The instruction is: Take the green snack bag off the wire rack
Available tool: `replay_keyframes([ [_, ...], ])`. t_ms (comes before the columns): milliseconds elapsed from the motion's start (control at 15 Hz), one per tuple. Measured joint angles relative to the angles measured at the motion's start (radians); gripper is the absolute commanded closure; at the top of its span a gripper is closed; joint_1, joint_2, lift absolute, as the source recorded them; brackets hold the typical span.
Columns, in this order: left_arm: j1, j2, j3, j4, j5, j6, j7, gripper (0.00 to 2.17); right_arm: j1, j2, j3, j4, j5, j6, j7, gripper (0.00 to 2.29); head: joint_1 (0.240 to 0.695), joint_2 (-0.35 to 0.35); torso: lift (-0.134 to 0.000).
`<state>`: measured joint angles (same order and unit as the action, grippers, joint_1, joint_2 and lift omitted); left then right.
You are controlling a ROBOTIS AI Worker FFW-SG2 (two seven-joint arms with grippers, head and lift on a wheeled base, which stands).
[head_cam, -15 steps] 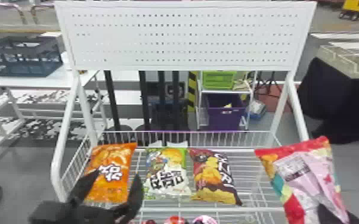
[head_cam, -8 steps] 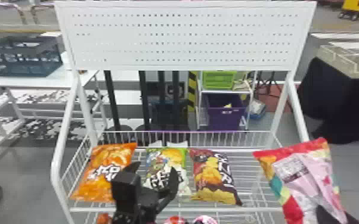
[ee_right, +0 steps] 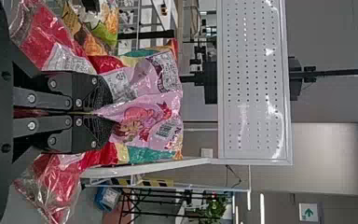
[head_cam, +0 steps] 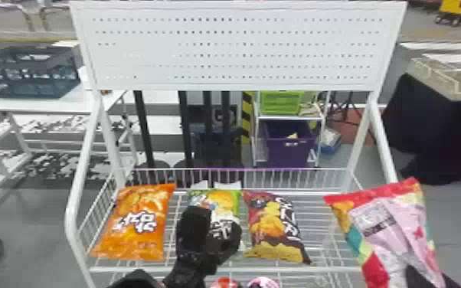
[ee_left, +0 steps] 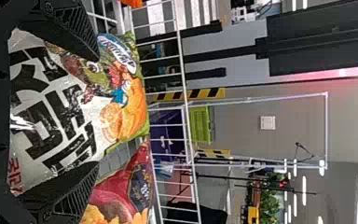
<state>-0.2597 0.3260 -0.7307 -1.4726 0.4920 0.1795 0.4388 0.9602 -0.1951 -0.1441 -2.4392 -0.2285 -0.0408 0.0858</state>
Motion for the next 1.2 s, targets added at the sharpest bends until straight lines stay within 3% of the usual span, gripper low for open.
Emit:
replay_keyframes([
  [67, -0.003, 0.000, -0.001, 0.005, 0.005, 0.010, 0.000, 0.46, 0.000, -0.001, 0.000, 0.000, 0.000, -0.001, 0.000, 2.24, 0.499, 0.000, 0.000],
  [133, -0.004, 0.001, -0.001, 0.007, 0.008, 0.021, 0.000, 0.99, 0.000, -0.001, 0.000, -0.002, 0.000, -0.002, 0.000, 2.24, 0.499, 0.000, 0.000],
  [200, -0.004, 0.003, 0.000, 0.008, 0.011, 0.034, 0.000, 1.65, 0.001, -0.002, -0.001, -0.003, 0.000, -0.002, 0.000, 2.24, 0.499, 0.000, 0.000],
  [267, -0.004, 0.005, 0.001, 0.007, 0.015, 0.041, 0.007, 2.04, 0.002, -0.002, -0.002, -0.004, 0.000, -0.003, 0.000, 2.24, 0.499, 0.000, 0.000],
  [333, -0.002, 0.005, 0.003, 0.004, 0.021, 0.044, 0.017, 2.13, 0.003, -0.003, -0.003, -0.006, 0.000, -0.003, 0.000, 2.24, 0.499, 0.000, 0.000],
  [600, 0.015, 0.015, 0.019, -0.028, 0.032, 0.107, 0.003, 2.13, 0.008, -0.004, -0.007, -0.011, -0.001, -0.003, 0.000, 2.24, 0.499, 0.000, 0.000],
  [800, 0.063, 0.046, 0.043, -0.117, 0.021, 0.110, 0.018, 2.13, 0.009, -0.004, -0.006, -0.012, -0.002, -0.006, 0.000, 2.24, 0.499, 0.000, 0.000],
  [1067, 0.114, 0.085, 0.066, -0.245, -0.015, 0.068, 0.091, 2.13, 0.013, -0.004, -0.007, -0.012, -0.002, -0.012, 0.000, 2.24, 0.499, 0.000, 0.000],
  [1200, 0.174, 0.118, 0.107, -0.348, -0.038, 0.056, 0.095, 2.13, 0.020, -0.003, -0.010, -0.013, -0.002, -0.022, 0.001, 2.24, 0.499, 0.000, 0.000],
])
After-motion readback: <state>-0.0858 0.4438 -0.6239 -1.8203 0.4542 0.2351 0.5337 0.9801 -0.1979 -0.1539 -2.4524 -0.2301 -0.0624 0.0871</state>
